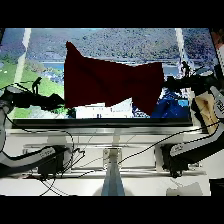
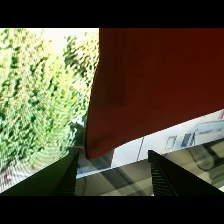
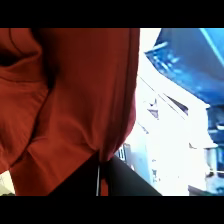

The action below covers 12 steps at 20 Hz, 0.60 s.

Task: Fold the clothes and pants, and hang the long-sleeved shirts on hangers.

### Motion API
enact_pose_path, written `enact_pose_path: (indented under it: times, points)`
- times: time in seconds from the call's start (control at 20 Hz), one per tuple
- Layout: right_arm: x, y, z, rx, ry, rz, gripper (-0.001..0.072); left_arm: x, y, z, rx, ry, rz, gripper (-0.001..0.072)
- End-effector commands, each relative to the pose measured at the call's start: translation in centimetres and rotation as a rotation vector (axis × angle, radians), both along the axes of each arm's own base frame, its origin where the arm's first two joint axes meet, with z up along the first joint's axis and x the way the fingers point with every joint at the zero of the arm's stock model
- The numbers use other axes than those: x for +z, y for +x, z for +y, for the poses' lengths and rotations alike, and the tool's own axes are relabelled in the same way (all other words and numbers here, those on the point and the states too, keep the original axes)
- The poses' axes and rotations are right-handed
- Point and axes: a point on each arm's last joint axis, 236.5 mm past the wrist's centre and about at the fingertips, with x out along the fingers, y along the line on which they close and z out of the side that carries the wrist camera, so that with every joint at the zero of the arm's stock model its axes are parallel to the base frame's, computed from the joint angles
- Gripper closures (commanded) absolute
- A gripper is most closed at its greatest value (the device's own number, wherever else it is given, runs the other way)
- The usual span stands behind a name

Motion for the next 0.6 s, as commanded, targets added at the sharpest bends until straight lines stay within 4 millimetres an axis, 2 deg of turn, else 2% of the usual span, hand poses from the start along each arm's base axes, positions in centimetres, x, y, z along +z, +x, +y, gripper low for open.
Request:
enact_pose_path:
  times: [0.0, 0.1, 0.15, 0.25, 0.3, 0.45, 0.55]
  points:
    - [0.1, -0.2, 0.2, 0.01, 0.01, 0.005, 0.0695, -1.6, -0.6, -0.1, -0.033, 0.004, 0.021, 0.0244]
    - [0.2, -0.4, 0.4, 0.016, 0.017, 0.01, 0.0695, -2.4, -0.8, -0.5, -0.051, -0.012, 0.039, 0.0246]
    - [0.3, -0.5, 0.5, 0.021, 0.022, 0.013, 0.0695, -2.7, -0.9, -0.8, -0.058, -0.02, 0.045, 0.0286]
    - [0.3, -0.6, 0.6, 0.025, 0.027, 0.016, 0.0695, -2.8, -0.7, -1.4, -0.091, -0.035, 0.017, 0.0538]
    - [0.4, -0.7, 0.7, 0.029, 0.031, 0.018, 0.0696, -2.6, -0.1, -1.6, -0.094, -0.041, -0.012, 0.0699]
    - [2.2, -1.5, 1.6, 0.106, 0.061, -0.013, 0.0696, -0.4, 3.3, -2.5, -0.043, -0.106, -0.126, 0.0692]
    - [4.9, -1.5, 1.8, 0.144, 0.043, -0.081, 0.0697, 2.9, 6.9, -1.9, -0.015, -0.109, -0.239, 0.0692]
